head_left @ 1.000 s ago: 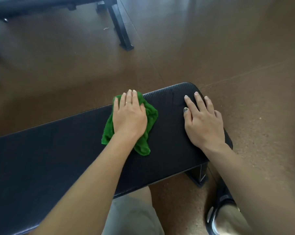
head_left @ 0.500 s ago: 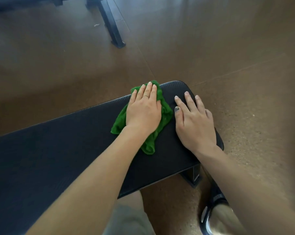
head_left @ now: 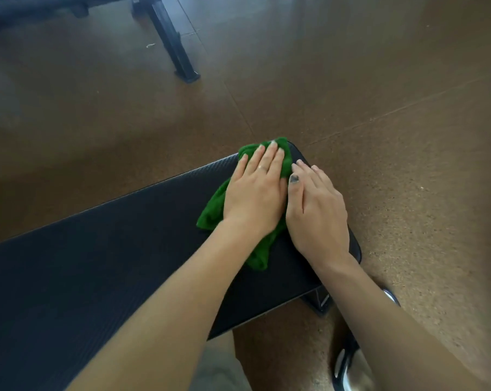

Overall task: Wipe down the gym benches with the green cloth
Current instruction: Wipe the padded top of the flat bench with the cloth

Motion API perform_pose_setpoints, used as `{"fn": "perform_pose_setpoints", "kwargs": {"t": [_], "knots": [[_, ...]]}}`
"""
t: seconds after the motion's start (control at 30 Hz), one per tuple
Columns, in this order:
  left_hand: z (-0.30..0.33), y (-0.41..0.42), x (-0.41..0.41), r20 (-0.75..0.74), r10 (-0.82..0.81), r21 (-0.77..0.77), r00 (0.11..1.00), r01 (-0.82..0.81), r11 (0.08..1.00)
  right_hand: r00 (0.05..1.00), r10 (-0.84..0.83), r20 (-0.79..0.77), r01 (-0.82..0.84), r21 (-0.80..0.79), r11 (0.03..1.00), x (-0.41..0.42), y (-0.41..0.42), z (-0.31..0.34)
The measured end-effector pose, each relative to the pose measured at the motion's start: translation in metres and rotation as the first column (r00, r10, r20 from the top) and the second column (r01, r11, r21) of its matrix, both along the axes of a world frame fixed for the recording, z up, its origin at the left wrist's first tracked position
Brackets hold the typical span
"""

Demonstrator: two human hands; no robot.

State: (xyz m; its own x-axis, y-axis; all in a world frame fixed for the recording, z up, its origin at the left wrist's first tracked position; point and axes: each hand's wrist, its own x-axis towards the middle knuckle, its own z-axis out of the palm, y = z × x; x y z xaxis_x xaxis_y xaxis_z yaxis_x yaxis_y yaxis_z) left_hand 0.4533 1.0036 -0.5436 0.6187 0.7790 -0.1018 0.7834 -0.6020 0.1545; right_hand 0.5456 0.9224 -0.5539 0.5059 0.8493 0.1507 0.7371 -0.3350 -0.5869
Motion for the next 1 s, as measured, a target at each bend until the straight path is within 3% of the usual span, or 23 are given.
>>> {"fn": "perform_pose_setpoints", "kwargs": {"t": [0.1, 0.23, 0.37, 0.47, 0.63, 0.67, 0.73, 0.8, 0.83, 0.87, 0.9, 0.97, 1.0], "knots": [[-0.001, 0.019, 0.022, -0.035, 0.031, -0.012, 0.999, -0.032, 0.999, 1.000, 0.004, 0.000, -0.004, -0.002, 1.000, 0.000, -0.001, 0.002], [0.005, -0.019, 0.001, -0.029, 0.000, -0.033, 1.000, -0.001, 0.999, 0.996, 0.022, -0.092, -0.020, 0.019, 1.000, 0.002, -0.006, 0.003], [0.007, -0.080, -0.039, 0.070, -0.056, -0.049, 0.996, 0.059, 0.997, 0.989, 0.019, -0.147, -0.010, 0.060, 0.998, 0.003, -0.011, 0.001], [0.002, -0.065, -0.034, 0.123, -0.070, -0.040, 0.990, 0.075, 0.996, 0.993, 0.015, -0.117, -0.008, 0.062, 0.998, 0.004, -0.006, 0.000], [0.002, -0.010, 0.003, -0.027, -0.102, -0.025, 0.994, 0.101, 0.995, 0.997, 0.043, -0.064, -0.041, 0.026, 0.999, 0.003, 0.000, 0.001], [0.004, -0.006, 0.006, 0.015, -0.102, -0.064, 0.995, 0.103, 0.993, 0.995, 0.046, -0.094, -0.043, 0.028, 0.999, 0.004, 0.000, 0.003], [0.017, 0.002, 0.002, 0.280, -0.001, -0.270, 0.960, 0.080, 0.960, 0.994, 0.038, -0.106, -0.035, 0.031, 0.999, 0.005, -0.001, 0.009], [0.038, 0.016, -0.023, 0.558, 0.263, -0.447, 0.787, 0.019, 0.894, 0.998, 0.040, 0.045, -0.041, 0.018, 0.999, 0.002, -0.002, 0.019], [0.047, 0.027, -0.040, 0.619, 0.353, -0.448, 0.701, -0.054, 0.892, 0.991, 0.059, 0.119, -0.060, 0.002, 0.998, -0.002, 0.000, 0.025], [0.052, 0.041, -0.060, 0.627, 0.397, -0.413, 0.671, -0.146, 0.899, 0.982, 0.097, 0.163, -0.093, -0.030, 0.995, -0.008, 0.003, 0.031], [0.055, 0.055, -0.083, 0.578, 0.421, -0.367, 0.699, -0.239, 0.899, 0.972, 0.151, 0.181, -0.137, -0.084, 0.987, -0.015, 0.009, 0.036], [0.050, 0.080, -0.129, 0.351, 0.481, -0.300, 0.804, -0.390, 0.871, 0.951, 0.248, 0.182, -0.204, -0.230, 0.952, -0.032, 0.023, 0.042], [0.043, 0.088, -0.150, 0.236, 0.533, -0.303, 0.813, -0.460, 0.835, 0.947, 0.268, 0.178, -0.207, -0.299, 0.932, -0.038, 0.028, 0.040]]}}
